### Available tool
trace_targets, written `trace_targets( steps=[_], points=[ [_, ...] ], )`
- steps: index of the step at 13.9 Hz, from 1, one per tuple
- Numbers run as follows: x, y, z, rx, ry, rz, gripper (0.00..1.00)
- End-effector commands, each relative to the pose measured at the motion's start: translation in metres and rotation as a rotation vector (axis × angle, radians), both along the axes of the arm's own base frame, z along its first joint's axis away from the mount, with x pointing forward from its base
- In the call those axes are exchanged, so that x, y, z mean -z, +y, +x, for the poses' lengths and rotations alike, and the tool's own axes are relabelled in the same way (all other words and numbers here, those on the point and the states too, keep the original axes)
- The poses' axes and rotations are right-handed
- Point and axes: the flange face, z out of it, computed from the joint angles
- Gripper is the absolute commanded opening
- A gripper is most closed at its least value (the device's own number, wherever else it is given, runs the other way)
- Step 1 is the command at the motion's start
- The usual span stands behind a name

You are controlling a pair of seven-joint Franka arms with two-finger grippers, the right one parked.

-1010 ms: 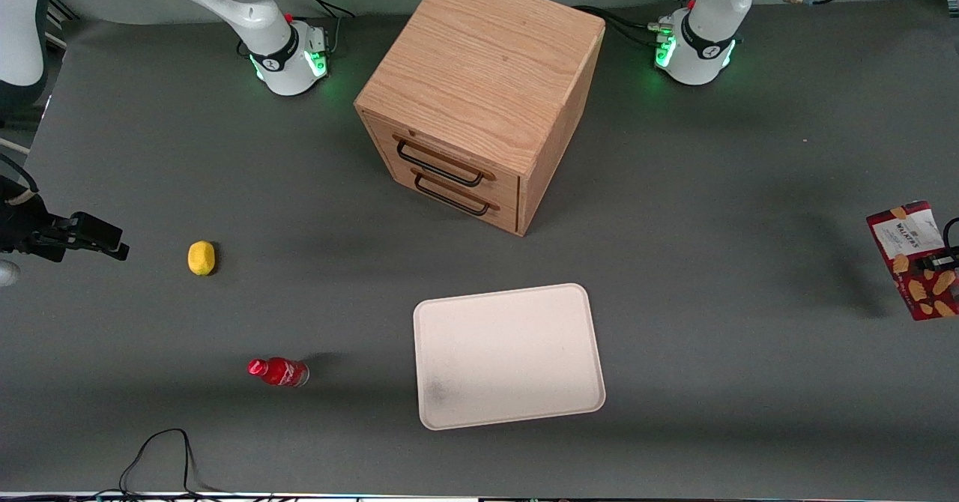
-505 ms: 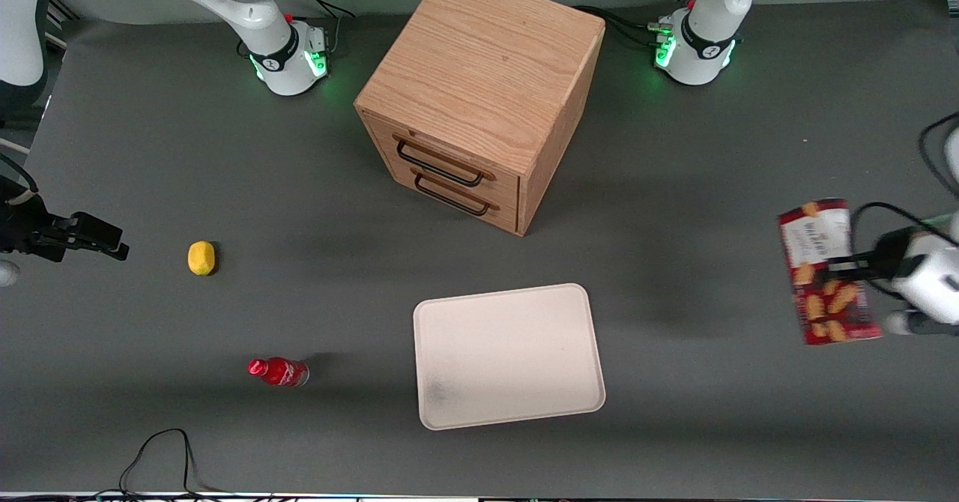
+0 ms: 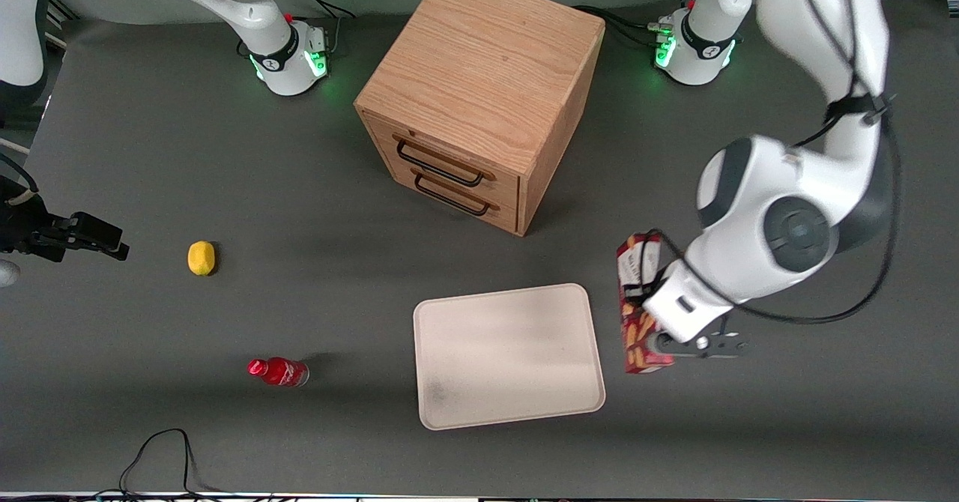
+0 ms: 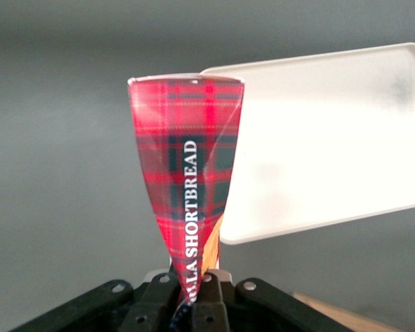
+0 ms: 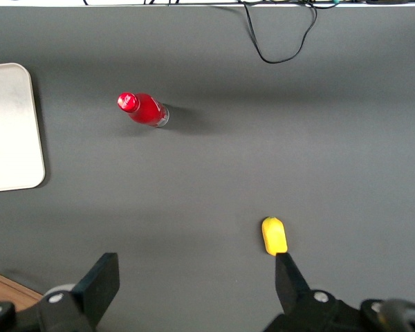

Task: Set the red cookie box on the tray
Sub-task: 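Lower the held box onto the white tray's edge with the left gripper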

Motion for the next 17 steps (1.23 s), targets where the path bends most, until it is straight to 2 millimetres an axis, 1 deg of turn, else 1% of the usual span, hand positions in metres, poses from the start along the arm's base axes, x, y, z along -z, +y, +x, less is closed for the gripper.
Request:
trace_targets(
  steps=[1,2,4,5,6,7,9,10,11,12,14,16,17],
  points=[
    [0.047,-0.034,0.012,-0.022,-0.047,0.045,0.00],
    [0.067,-0.044,0.013,-0.042,-0.057,0.049,0.00],
    [0.098,-0.058,0.014,-0.082,-0.075,0.045,0.00],
    [0.110,-0.068,0.013,-0.109,-0.087,0.032,0.00],
    [0.123,-0.073,0.013,-0.128,-0.093,0.027,0.00],
    [0.132,-0.080,0.010,-0.124,-0.095,0.025,0.00],
    [0.142,-0.081,0.009,-0.124,-0.089,0.027,0.00],
    [0.144,-0.082,0.010,-0.124,-0.092,0.026,0.00],
    [0.146,-0.082,0.010,-0.118,-0.098,0.024,0.06],
    [0.149,-0.081,0.010,-0.092,-0.126,0.042,0.99],
    [0.147,-0.086,0.010,-0.036,-0.197,0.086,1.00],
    [0.146,-0.086,0.008,-0.043,-0.193,0.087,1.00],
    [0.138,-0.087,0.007,-0.047,-0.200,0.083,1.00]
  ],
)
